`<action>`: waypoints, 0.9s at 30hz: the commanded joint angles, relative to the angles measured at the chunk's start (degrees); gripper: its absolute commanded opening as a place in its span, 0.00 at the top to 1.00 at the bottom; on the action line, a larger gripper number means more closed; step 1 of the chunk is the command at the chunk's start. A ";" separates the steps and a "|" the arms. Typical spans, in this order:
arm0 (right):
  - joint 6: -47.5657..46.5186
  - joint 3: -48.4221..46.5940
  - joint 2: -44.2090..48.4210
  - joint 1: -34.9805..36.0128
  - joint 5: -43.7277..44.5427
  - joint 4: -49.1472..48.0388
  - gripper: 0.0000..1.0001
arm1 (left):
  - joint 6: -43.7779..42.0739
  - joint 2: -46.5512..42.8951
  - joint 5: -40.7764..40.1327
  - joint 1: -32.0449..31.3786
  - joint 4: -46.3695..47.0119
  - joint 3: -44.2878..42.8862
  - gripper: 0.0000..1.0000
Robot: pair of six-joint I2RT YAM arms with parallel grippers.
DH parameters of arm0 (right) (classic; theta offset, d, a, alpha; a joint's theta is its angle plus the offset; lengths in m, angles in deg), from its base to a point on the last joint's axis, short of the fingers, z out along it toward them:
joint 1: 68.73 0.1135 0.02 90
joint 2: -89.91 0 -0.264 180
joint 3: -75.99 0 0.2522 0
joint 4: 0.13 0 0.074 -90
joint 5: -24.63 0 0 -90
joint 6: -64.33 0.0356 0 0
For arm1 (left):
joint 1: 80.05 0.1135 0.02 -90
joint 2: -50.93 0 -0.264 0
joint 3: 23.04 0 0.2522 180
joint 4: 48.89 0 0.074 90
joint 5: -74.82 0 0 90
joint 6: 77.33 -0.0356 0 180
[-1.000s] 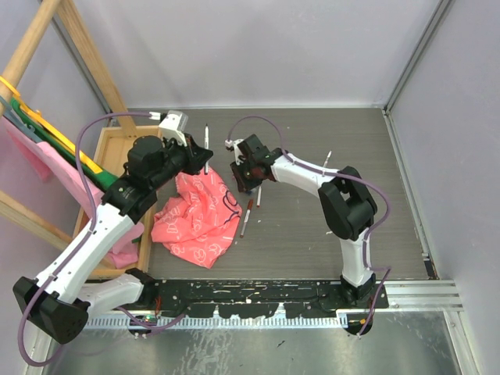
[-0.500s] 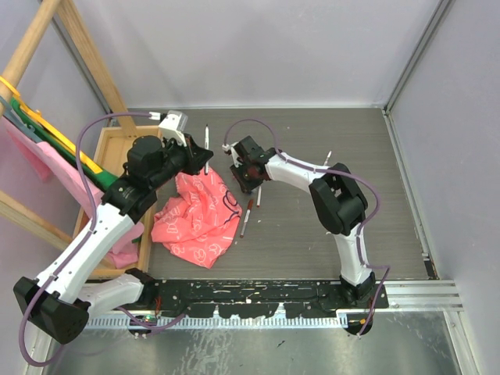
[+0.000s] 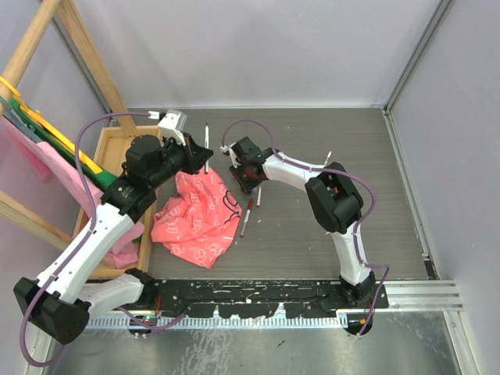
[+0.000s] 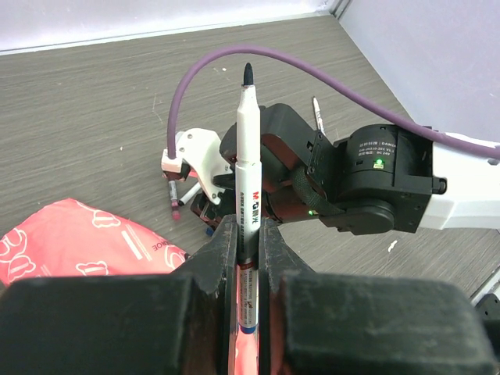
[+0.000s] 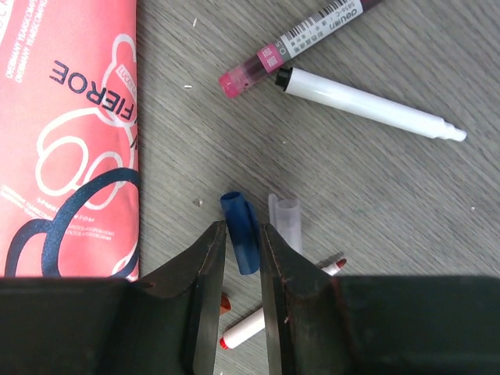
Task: Insert the pens into the pen caps
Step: Move the pen cap to the center of the board.
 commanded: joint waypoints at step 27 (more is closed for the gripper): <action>0.44 10.46 18.93 2.08 1.30 -6.62 0.91 | 0.77 -0.46 1.77 1.68 4.54 -0.16 1.00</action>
